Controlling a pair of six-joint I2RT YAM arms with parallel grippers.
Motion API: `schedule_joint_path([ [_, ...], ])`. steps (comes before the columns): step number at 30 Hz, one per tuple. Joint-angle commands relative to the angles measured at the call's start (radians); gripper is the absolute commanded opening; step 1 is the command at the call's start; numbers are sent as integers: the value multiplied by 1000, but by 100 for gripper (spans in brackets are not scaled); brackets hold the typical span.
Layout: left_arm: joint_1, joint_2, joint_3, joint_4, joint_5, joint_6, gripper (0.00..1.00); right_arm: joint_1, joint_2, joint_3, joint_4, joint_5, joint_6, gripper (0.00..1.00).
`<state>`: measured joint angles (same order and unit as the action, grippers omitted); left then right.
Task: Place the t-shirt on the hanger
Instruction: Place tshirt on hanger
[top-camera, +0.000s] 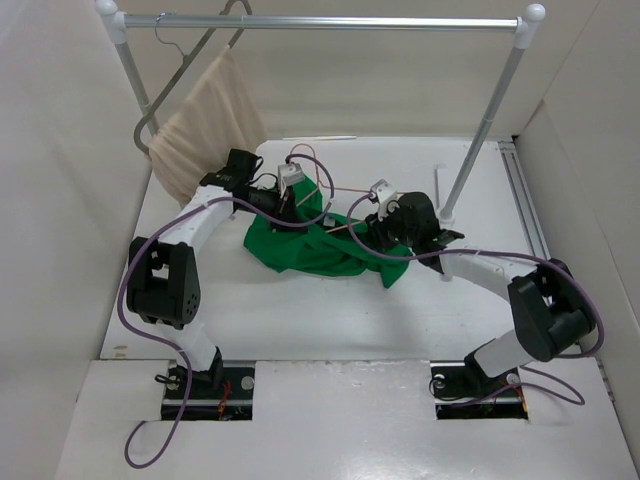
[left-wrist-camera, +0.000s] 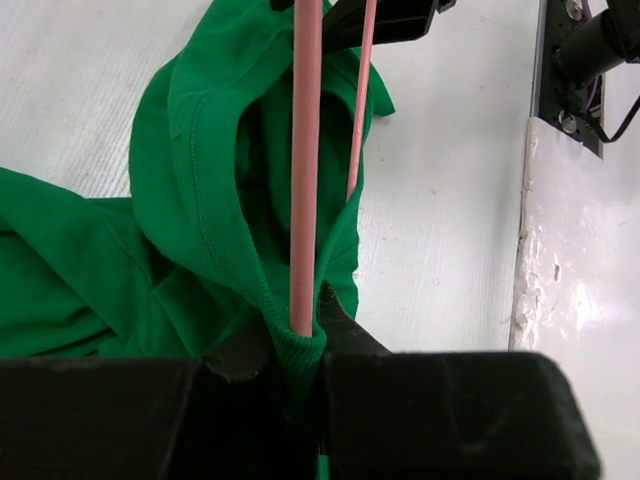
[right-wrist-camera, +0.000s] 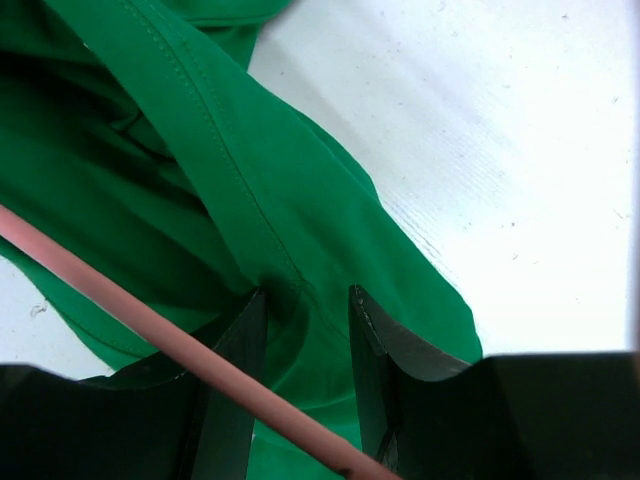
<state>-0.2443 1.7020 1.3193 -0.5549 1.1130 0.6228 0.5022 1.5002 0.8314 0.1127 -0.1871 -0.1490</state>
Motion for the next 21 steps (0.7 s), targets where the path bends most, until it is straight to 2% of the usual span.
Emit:
schedule_joint_path([
  [1,-7,-13,64,17,25,-14,0,9,-9,15,36,-25,-29,28],
  [2,-7,-13,64,16,10,1,0,-1,-9,15,36,-37,-29,43],
  [4,-7,-13,64,16,-62,2,0,-22,-59,15,4,-37,-38,56],
  [5,-7,-13,64,32,-83,2,0,-22,-81,6,-5,-26,-38,71],
  [9,4,-13,41,41,-142,-14,0,-33,-191,-31,-34,5,-63,77],
  [11,4,-13,41,41,-142,-14,0,-33,-239,-58,-34,-23,-102,77],
  [15,4,-13,32,61,-163,-44,0,-65,-290,-93,-34,-130,-152,77],
  [21,13,-22,32,96,-164,-96,0,-142,-328,-155,10,-299,-137,74],
])
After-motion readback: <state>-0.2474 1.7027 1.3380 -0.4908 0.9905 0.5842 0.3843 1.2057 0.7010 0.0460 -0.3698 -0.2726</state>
